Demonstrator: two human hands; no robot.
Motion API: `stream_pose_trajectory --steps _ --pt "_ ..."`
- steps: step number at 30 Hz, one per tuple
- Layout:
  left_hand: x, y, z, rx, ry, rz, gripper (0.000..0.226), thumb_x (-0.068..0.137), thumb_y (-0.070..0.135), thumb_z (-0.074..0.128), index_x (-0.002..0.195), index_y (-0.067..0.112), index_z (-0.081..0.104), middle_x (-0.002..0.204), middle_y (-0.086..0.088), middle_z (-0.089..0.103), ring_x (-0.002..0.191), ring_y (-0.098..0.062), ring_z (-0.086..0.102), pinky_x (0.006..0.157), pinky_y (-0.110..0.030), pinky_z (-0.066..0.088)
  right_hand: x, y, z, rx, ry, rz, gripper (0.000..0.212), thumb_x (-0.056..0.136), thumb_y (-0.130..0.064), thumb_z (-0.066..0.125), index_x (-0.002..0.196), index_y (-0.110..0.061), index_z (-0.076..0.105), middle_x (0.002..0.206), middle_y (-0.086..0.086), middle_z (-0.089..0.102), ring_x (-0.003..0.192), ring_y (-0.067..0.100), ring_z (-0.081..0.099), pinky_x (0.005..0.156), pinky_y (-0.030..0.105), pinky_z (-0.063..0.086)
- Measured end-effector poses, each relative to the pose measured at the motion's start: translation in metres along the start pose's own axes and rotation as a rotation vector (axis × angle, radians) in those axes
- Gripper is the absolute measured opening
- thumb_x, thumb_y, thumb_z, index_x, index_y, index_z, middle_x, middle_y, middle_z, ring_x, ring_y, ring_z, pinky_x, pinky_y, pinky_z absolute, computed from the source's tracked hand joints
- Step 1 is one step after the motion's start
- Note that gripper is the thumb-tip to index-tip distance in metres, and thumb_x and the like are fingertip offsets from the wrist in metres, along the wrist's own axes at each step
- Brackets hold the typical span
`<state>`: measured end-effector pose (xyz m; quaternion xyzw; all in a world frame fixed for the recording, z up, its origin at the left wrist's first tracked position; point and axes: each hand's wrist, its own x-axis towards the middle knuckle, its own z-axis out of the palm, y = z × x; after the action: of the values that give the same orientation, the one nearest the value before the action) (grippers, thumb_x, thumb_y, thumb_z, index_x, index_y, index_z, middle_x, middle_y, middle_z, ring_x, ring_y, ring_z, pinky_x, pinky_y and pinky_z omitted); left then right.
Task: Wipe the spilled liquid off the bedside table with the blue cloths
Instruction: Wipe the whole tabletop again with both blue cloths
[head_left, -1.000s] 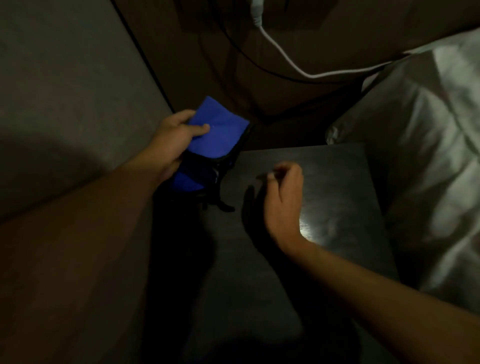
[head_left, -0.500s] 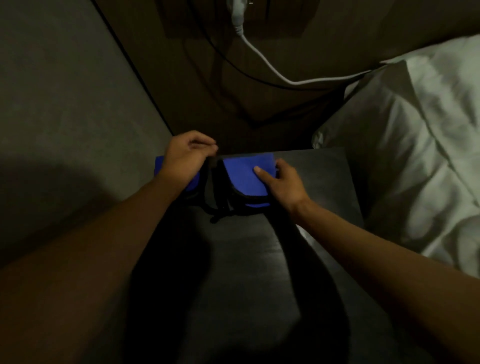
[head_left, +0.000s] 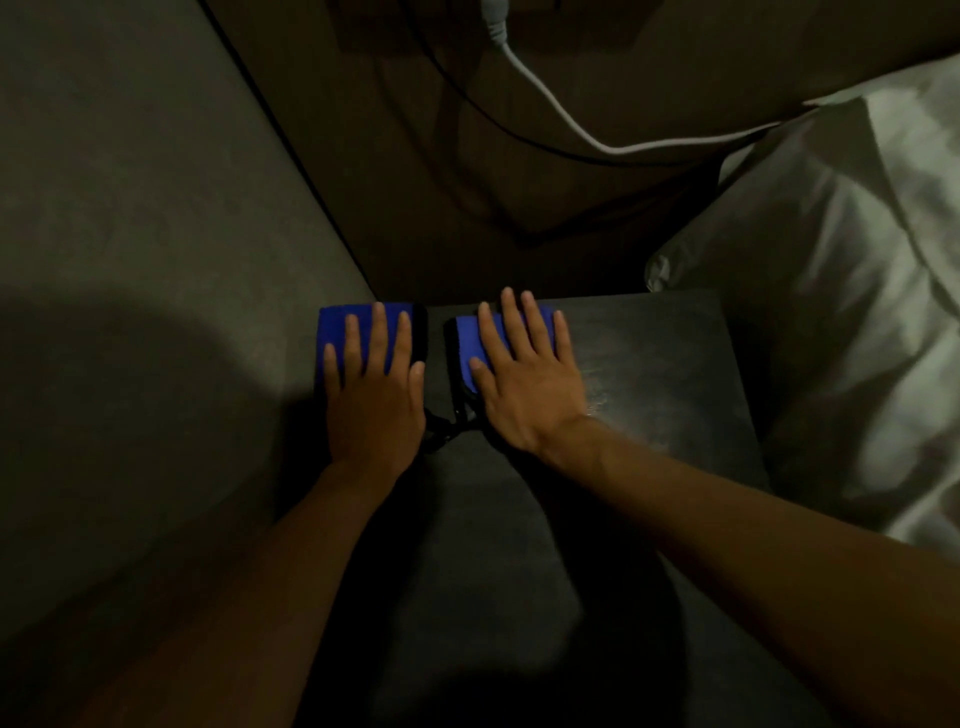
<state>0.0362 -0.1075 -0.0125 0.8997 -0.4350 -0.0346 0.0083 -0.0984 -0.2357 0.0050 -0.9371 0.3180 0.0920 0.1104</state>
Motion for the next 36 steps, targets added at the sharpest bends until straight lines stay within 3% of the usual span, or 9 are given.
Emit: stream_pose_trajectory --steps 5,12,16,19,24,36 --pt "-0.001 -0.001 0.003 -0.023 0.029 -0.013 0.059 0.101 0.043 0.015 0.155 0.022 0.015 0.164 -0.007 0.013 0.151 -0.030 0.009 0.120 -0.051 0.011 0.017 -0.033 0.003 0.016 0.039 0.093 0.070 0.106 -0.048 0.012 0.159 -0.008 -0.012 0.165 0.020 -0.022 0.153 0.033 -0.022 0.124 0.046 -0.014" --pt "-0.003 0.000 -0.001 -0.040 0.041 -0.003 0.057 0.102 0.043 0.017 0.155 0.024 0.016 0.164 -0.007 0.014 0.150 -0.029 0.010 0.119 -0.052 0.015 0.018 -0.032 0.015 0.032 0.159 -0.049 0.071 0.101 -0.046 0.007 0.161 -0.011 -0.003 0.170 0.013 -0.005 0.156 0.025 -0.010 0.126 0.047 -0.006" --pt "-0.003 0.001 0.001 -0.038 0.031 -0.034 0.057 0.100 0.046 0.016 0.155 0.030 0.016 0.164 -0.002 0.012 0.151 -0.028 0.006 0.113 -0.067 0.000 0.018 -0.034 0.015 0.044 0.160 -0.025 0.064 0.106 -0.048 0.006 0.162 -0.018 -0.002 0.170 0.008 -0.005 0.156 0.021 -0.013 0.125 0.050 -0.008" --pt "-0.002 -0.001 -0.001 -0.050 0.002 -0.026 0.057 0.100 0.046 0.018 0.154 0.031 0.017 0.164 -0.001 0.013 0.151 -0.027 0.008 0.109 -0.073 0.011 0.020 -0.034 0.015 0.028 0.159 -0.019 0.063 0.107 -0.049 0.009 0.162 -0.023 -0.001 0.171 0.006 -0.005 0.156 0.022 -0.013 0.122 0.058 -0.009" --pt "-0.002 0.000 -0.005 -0.078 -0.013 -0.037 0.057 0.099 0.046 0.019 0.154 0.031 0.021 0.163 -0.001 0.016 0.150 -0.027 0.012 0.106 -0.069 0.023 0.020 -0.029 0.015 0.027 0.128 -0.026 0.067 0.103 -0.058 0.006 0.162 -0.027 -0.003 0.171 0.007 -0.006 0.156 0.023 -0.015 0.121 0.061 -0.009" --pt "-0.004 -0.002 -0.004 -0.107 -0.004 -0.073 0.057 0.099 0.043 0.005 0.154 0.033 0.011 0.165 0.002 0.008 0.151 -0.021 0.004 0.110 -0.066 0.013 0.016 -0.007 0.013 0.019 0.149 -0.065 0.064 0.106 -0.055 0.011 0.163 -0.028 0.002 0.171 0.006 0.001 0.157 0.023 -0.009 0.122 0.059 -0.003"
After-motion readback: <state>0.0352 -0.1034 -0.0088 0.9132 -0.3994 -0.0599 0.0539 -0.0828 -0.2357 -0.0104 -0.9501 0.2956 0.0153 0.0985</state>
